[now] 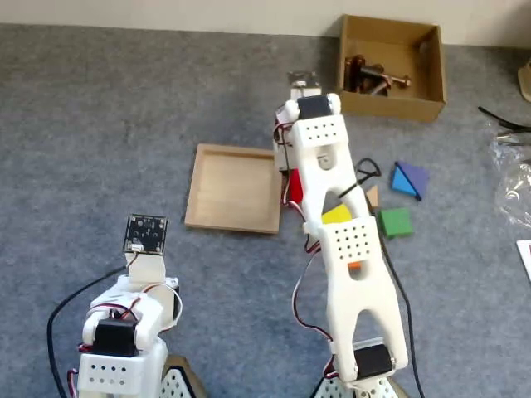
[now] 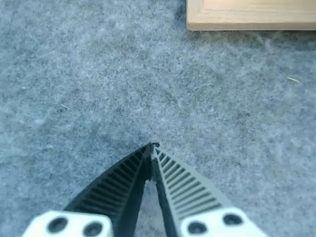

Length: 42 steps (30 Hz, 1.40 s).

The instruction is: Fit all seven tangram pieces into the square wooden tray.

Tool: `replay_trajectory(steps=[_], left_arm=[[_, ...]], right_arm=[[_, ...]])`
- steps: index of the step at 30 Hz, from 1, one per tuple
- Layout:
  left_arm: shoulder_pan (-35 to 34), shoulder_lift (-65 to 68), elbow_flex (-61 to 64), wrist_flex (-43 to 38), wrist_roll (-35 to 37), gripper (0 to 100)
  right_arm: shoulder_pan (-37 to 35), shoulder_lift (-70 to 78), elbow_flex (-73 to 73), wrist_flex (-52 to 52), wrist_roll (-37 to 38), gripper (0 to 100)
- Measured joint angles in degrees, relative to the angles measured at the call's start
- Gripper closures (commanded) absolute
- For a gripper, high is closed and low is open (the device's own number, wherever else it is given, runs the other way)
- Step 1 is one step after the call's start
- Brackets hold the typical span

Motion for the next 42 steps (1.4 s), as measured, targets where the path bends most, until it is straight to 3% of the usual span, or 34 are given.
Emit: replay_trajectory(steps=[6,12,23,42], left_arm=[[0.0,0.0,0.0,0.0,0.0,99],[0.0,0.0,0.0,0.0,0.0,99],[0.0,0.0,0.0,0.0,0.0,99],[0.0,0.0,0.0,0.0,0.0,99]], right_arm=[[0.0,0.0,0.0,0.0,0.0,77.2],[0.88,0.0,0.0,0.0,0.0,67.3],[2.29,0.0,0.0,0.0,0.0,67.3],[-1.49,0.0,0.0,0.09,0.0,67.2]])
